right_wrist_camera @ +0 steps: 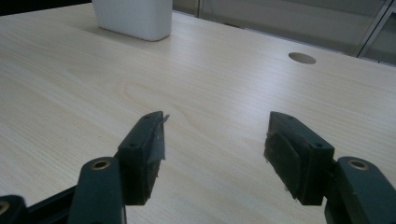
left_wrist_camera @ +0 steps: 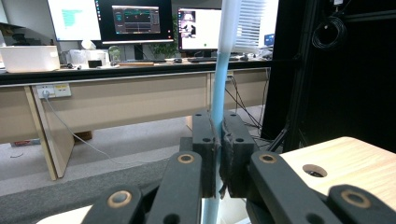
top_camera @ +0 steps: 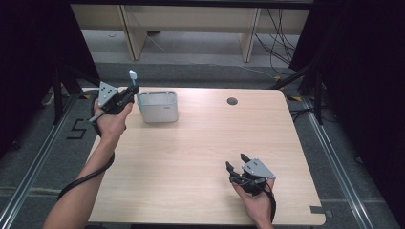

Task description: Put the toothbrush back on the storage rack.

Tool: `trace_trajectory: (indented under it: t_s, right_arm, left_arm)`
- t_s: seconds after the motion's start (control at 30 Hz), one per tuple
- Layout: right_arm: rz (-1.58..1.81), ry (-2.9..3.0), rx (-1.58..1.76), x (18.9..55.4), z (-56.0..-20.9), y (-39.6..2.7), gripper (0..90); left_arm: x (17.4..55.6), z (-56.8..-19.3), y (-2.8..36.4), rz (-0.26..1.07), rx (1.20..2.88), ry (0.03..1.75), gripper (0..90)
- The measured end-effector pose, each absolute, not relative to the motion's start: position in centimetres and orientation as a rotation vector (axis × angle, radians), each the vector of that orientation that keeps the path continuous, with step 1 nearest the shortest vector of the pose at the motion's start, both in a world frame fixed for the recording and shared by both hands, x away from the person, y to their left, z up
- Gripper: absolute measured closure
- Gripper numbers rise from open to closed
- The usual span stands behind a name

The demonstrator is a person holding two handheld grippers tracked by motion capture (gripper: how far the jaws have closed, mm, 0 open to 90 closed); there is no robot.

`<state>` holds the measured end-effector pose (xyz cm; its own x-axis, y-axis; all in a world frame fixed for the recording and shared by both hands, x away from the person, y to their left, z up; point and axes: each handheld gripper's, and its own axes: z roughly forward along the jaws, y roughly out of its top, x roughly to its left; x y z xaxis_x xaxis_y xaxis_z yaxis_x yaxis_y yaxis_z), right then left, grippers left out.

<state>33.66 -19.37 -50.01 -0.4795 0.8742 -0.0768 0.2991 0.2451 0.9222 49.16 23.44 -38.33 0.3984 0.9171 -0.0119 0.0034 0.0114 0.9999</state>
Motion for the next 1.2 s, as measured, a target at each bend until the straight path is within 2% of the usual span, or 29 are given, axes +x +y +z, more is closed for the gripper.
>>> trace_trajectory:
  t_s: [1.2]
  right_arm:
    - [1.218,1.909,1.058,33.7,-50.1,-19.5,38.1]
  left_arm:
    - [51.7,-38.4,23.9,0.923,1.343,0.922,85.0]
